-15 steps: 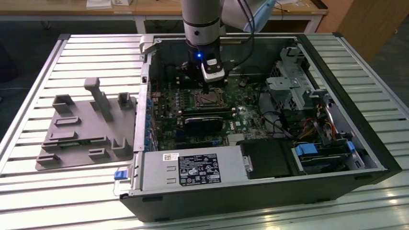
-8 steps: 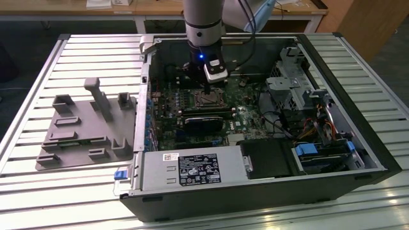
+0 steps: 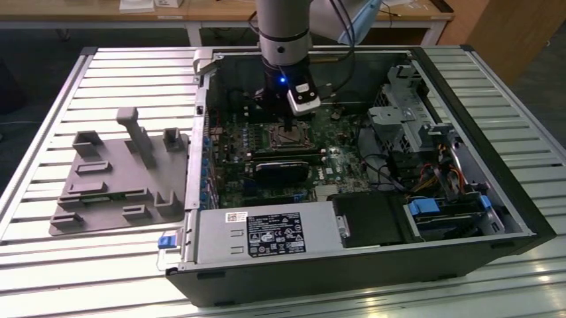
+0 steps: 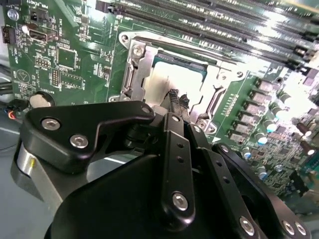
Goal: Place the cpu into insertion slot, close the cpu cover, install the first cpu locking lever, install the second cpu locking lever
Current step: 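Install the first cpu locking lever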
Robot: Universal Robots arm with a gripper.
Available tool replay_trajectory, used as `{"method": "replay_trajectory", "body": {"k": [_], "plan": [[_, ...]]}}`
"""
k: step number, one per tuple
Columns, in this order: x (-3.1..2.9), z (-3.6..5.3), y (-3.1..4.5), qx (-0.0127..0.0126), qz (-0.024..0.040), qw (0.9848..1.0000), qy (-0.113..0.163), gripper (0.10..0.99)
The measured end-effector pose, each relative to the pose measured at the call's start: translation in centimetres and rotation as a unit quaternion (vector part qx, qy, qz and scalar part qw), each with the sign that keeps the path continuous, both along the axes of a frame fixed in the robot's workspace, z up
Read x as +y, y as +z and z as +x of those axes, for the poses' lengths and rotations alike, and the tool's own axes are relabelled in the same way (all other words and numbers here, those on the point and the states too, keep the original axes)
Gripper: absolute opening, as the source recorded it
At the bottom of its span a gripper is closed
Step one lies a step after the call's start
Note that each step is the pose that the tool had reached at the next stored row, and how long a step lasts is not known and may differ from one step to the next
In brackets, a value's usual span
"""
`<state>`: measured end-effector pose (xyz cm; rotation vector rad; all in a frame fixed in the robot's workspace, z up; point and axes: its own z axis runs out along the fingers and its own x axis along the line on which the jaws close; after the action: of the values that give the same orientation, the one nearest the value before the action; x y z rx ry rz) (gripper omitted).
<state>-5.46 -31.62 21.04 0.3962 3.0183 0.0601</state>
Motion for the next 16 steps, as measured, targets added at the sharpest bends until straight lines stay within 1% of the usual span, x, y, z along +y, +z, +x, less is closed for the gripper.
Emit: {"method": "replay_trajectory", "body": {"k": [3,5,12,14,16], "plan": [[-0.12,0.00,-0.01,0.0012,-0.0092,1.0000,0.003,0.106],[-0.28,0.00,0.01,0.0015,-0.0127,0.9999,0.005,0.106],[-0.34,0.00,0.08,0.0015,-0.0131,0.9999,0.005,0.106],[-0.34,0.01,0.44,0.0014,-0.0135,0.9999,0.005,0.106],[-0.34,0.00,1.01,0.0014,-0.0137,0.9999,0.005,0.106]]}}
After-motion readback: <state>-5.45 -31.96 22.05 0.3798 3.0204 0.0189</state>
